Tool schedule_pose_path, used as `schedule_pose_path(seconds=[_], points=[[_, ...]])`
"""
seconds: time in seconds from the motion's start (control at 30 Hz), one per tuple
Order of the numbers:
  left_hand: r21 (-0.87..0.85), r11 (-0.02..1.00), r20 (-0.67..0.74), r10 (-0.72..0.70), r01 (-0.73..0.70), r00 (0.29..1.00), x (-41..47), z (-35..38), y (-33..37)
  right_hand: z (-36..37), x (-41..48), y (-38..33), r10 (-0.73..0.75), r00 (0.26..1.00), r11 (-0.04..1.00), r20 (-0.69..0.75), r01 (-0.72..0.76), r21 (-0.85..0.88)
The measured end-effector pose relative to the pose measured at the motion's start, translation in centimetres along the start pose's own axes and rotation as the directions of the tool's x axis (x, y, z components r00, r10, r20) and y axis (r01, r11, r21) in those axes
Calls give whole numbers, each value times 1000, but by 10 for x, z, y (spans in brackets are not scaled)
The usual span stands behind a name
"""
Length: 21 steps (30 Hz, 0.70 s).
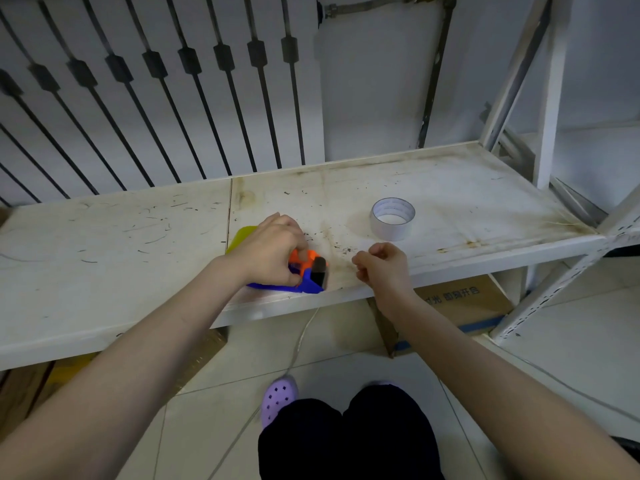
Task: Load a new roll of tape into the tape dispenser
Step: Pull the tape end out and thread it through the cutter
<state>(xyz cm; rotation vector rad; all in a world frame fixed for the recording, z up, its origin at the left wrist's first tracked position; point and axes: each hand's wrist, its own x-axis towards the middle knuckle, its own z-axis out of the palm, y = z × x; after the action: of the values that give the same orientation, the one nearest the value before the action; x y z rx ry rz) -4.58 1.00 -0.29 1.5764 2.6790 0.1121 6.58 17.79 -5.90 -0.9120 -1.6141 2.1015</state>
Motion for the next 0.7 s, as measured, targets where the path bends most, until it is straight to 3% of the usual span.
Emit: schedule_pose_path(seconds=[0.33, 0.7], points=[[61, 998, 10, -1, 0, 1000, 1, 3, 2, -7, -10, 13, 77, 996, 995, 54, -73, -75], [82, 996, 34, -24, 22, 999, 2, 4, 0, -7, -4, 10, 39, 998, 993, 44, -33, -118]])
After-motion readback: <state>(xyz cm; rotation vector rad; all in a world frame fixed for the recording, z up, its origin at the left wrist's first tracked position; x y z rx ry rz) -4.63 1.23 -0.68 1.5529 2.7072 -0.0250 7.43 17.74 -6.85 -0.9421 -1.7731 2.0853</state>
